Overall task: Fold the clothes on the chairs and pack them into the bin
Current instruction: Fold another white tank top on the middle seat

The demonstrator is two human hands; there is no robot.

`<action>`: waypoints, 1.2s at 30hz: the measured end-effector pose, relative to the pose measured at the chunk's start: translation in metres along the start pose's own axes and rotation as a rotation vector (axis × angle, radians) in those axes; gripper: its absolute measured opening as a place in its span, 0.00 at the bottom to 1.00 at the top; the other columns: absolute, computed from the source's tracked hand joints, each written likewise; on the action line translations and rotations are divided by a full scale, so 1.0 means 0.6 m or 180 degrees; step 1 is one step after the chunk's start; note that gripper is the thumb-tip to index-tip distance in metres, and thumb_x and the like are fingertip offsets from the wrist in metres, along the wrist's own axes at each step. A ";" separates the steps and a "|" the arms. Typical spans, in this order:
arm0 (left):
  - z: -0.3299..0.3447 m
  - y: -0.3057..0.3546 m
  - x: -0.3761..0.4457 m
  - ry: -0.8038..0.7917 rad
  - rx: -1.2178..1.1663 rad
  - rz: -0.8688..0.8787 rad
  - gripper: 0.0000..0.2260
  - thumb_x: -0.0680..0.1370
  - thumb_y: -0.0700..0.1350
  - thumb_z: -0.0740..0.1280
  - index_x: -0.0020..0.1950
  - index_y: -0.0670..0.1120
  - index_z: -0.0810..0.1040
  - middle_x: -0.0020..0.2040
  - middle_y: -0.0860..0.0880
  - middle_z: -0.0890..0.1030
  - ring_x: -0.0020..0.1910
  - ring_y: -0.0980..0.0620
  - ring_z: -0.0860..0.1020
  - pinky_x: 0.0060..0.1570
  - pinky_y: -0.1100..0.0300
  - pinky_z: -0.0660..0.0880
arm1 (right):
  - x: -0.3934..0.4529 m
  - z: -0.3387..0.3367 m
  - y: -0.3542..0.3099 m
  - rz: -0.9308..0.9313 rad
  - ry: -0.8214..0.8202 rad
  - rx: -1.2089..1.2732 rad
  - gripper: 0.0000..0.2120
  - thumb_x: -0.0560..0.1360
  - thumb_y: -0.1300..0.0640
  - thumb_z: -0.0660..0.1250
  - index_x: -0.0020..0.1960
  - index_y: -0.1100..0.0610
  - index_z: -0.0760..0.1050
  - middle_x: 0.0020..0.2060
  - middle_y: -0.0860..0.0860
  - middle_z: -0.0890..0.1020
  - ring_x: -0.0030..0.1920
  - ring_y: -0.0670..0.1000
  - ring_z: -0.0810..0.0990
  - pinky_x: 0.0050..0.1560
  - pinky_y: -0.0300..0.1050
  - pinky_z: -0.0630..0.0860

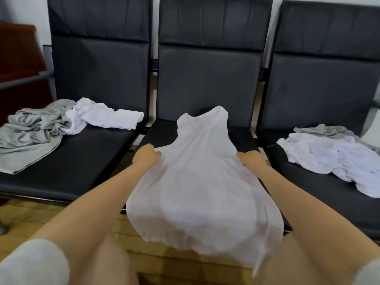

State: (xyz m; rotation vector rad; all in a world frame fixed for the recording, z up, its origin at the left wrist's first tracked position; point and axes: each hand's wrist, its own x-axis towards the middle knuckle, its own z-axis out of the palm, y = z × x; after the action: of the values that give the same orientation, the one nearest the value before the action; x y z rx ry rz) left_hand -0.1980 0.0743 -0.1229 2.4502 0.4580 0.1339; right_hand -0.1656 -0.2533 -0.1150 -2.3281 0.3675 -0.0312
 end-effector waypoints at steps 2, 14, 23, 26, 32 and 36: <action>0.011 0.006 0.020 0.0069 -0.0098 0.0086 0.22 0.79 0.45 0.62 0.72 0.43 0.66 0.68 0.42 0.73 0.65 0.42 0.72 0.60 0.53 0.70 | 0.024 0.001 -0.022 0.0149 -0.0060 0.0124 0.17 0.78 0.52 0.65 0.35 0.60 0.69 0.35 0.58 0.73 0.44 0.56 0.74 0.56 0.52 0.73; 0.081 0.052 0.065 0.0753 0.0754 0.0960 0.17 0.77 0.49 0.65 0.66 0.47 0.73 0.65 0.45 0.69 0.64 0.45 0.66 0.59 0.53 0.67 | 0.073 0.053 -0.051 -0.0705 -0.0432 0.0803 0.06 0.71 0.58 0.70 0.40 0.62 0.77 0.36 0.54 0.78 0.38 0.52 0.77 0.38 0.43 0.72; 0.091 0.027 0.093 0.0577 0.0994 0.0609 0.20 0.79 0.54 0.62 0.68 0.46 0.72 0.64 0.44 0.71 0.62 0.45 0.68 0.59 0.53 0.68 | 0.091 0.050 -0.054 -0.0107 -0.1765 0.1860 0.12 0.69 0.56 0.76 0.50 0.58 0.83 0.47 0.53 0.86 0.45 0.53 0.86 0.40 0.43 0.80; 0.095 0.025 0.092 0.0697 0.1116 0.0715 0.19 0.80 0.54 0.60 0.67 0.47 0.72 0.63 0.45 0.71 0.61 0.45 0.69 0.58 0.54 0.67 | 0.097 0.027 -0.043 0.0102 -0.1678 0.2017 0.16 0.69 0.57 0.75 0.55 0.60 0.80 0.51 0.55 0.85 0.51 0.56 0.84 0.50 0.48 0.78; 0.096 0.027 0.092 0.0756 0.1102 0.0750 0.17 0.80 0.53 0.60 0.66 0.48 0.73 0.62 0.45 0.72 0.61 0.46 0.70 0.59 0.53 0.66 | 0.125 -0.040 -0.003 0.0308 -0.0801 0.1974 0.12 0.73 0.58 0.72 0.55 0.60 0.79 0.54 0.56 0.81 0.56 0.57 0.79 0.63 0.53 0.73; 0.094 0.028 0.090 0.0762 0.1124 0.0784 0.15 0.80 0.52 0.60 0.64 0.48 0.74 0.61 0.46 0.73 0.59 0.46 0.70 0.58 0.53 0.67 | 0.138 -0.075 0.015 -0.0560 -0.0790 0.0051 0.06 0.73 0.55 0.73 0.42 0.59 0.81 0.43 0.54 0.81 0.47 0.53 0.79 0.51 0.45 0.75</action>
State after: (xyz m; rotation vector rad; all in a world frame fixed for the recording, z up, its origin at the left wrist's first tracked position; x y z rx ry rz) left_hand -0.1312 0.0487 -0.1582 2.8477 0.2975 0.4913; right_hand -0.0943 -0.3132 -0.0970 -2.3083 0.0381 0.1669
